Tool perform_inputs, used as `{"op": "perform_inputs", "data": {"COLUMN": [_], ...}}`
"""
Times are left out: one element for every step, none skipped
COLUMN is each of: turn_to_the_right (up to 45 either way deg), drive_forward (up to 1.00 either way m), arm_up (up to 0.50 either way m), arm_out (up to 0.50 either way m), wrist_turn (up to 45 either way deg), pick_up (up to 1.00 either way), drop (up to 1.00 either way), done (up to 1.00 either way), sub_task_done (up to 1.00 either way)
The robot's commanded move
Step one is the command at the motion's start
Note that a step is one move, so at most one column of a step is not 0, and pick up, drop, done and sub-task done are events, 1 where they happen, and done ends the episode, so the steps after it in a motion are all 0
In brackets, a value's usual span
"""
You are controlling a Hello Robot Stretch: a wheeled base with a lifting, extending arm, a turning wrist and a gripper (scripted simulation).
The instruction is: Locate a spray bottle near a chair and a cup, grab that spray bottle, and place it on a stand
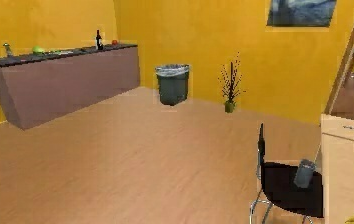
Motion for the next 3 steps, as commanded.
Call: {"op": "perform_inputs", "data": {"turn_to_the_right": [-45.0, -45.0, -3.0], "drive_forward": [0.0, 0.0, 0.0], "arm_up": [0.0, 0.0, 0.0], "arm_out": [0.0, 0.0, 0.0], "wrist_turn": [0.0, 0.0, 0.0], "pick_up": [0.0, 0.0, 0.0], "drop": [0.0, 0.0, 0.0], "done": [0.0, 0.0, 0.0], "sub_task_done": [0.0, 0.0, 0.0]}}
